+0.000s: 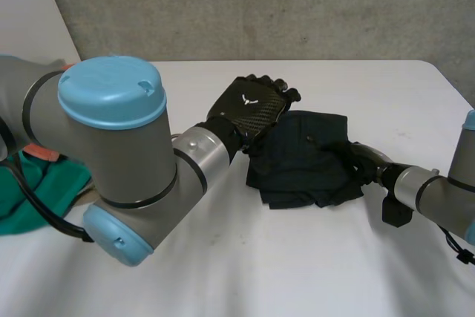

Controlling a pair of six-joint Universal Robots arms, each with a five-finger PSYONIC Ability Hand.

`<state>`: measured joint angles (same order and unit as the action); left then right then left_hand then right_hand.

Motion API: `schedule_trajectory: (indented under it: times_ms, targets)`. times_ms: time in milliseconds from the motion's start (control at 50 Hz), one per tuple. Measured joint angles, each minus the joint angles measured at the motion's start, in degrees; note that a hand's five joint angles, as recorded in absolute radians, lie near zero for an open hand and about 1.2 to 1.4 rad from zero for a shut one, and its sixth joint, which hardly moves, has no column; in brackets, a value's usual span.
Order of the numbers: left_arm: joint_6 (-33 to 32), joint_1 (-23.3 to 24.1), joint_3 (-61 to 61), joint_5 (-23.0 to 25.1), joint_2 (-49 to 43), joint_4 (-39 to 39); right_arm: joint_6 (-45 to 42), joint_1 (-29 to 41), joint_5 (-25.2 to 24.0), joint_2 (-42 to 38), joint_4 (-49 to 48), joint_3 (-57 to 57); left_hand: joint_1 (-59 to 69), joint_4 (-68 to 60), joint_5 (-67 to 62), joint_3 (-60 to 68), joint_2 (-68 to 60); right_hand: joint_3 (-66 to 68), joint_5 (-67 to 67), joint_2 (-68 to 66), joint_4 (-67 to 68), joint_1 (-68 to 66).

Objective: Fold the laundry.

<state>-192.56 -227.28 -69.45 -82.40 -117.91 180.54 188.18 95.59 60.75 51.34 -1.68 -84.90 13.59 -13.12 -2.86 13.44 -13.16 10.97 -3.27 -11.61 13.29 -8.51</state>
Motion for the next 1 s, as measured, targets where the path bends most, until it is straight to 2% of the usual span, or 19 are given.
schedule_trajectory:
  times_ms: [80, 100, 120, 140, 160, 220, 300, 500, 580, 720, 820, 1000]
  targets:
    - [0.07, -0.29, -1.52, 0.0, 1.23, 0.01, -0.03, 0.77, 0.81, -3.31, -0.25, 3.62, 0.0, 0.0, 0.0, 0.0, 0.0, 4.84, -3.4, -4.12, 3.25, -5.23]
    - [0.04, -0.45, -1.82, 0.0, 1.63, 0.03, -0.01, 1.11, 1.44, -3.98, -0.38, 4.69, 0.0, 0.0, 0.0, 0.0, 0.0, 18.1, -15.17, -17.89, 15.58, -16.44]
    - [0.03, -0.52, -1.92, -0.01, 1.79, 0.03, 0.01, 1.24, 1.71, -4.17, -0.44, 5.09, 0.0, 0.0, 0.0, 0.0, 0.0, 18.1, -15.17, -17.89, 15.58, -16.44]
    - [0.01, -0.65, -2.07, -0.03, 2.07, 0.04, 0.05, 1.49, 2.27, -4.54, -0.63, 5.77, 0.0, 0.0, 0.0, 0.0, 0.0, 26.32, -25.83, -29.56, 22.92, -24.47]
    - [-0.01, -0.75, -2.15, -0.03, 2.25, 0.05, 0.09, 1.64, 2.7, -4.79, -0.81, 6.2, 0.0, 0.0, 0.0, 0.0, 0.0, 28.83, -30.82, -34.78, 25.61, -28.23]
    - [-0.06, -1.07, -2.29, -0.06, 2.93, 0.07, 0.38, 2.07, 4.54, -5.4, -2.13, 7.63, 0.0, 0.0, 0.0, 0.0, 0.0, 31.23, -43.38, -44.18, 31.07, -37.15]
    - [-0.05, -1.25, -2.3, -0.08, 3.5, 0.08, 1.7, 2.01, 7.35, -5.73, -5.28, 10.42, 0.0, 0.0, 0.0, 0.0, 0.0, 31.23, -43.65, -51.99, 31.07, -43.03]
    - [0.08, -1.37, -2.22, -0.13, 3.78, 0.18, 3.66, 0.3, 13.89, -12.93, -6.73, 25.93, 0.0, 0.0, 0.0, 0.0, 0.0, 31.23, -48.19, -52.1, 31.07, -44.43]
    - [0.08, -1.57, -2.11, -0.14, 3.76, 0.34, 3.12, -3.05, 17.76, -19.32, -3.61, 38.9, 0.0, 0.0, 0.0, 0.0, 0.0, 31.23, -50.16, -52.1, 31.07, -44.68]
    - [0.01, -1.76, -1.86, -0.2, 3.67, 0.46, -0.15, -8.91, 20.95, -30.56, 4.43, 61.7, 0.0, 0.0, 0.0, 0.0, -0.01, 31.23, -50.32, -52.1, 31.07, -44.68]
    - [-0.04, -1.77, -1.53, -0.22, 3.39, 0.46, -3.26, -12.72, 22.51, -35.37, 6.43, 71.77, 0.0, 0.0, 0.0, 0.0, -0.01, 31.23, -50.32, -52.1, 31.07, -44.68]
    - [-0.18, -1.77, -1.18, -0.22, 2.44, 0.44, -9.3, -15.74, 21.76, -38.33, 6.14, 76.32, 0.0, 0.0, 0.0, 0.0, -0.01, 31.23, -50.51, -52.72, 31.07, -44.68]
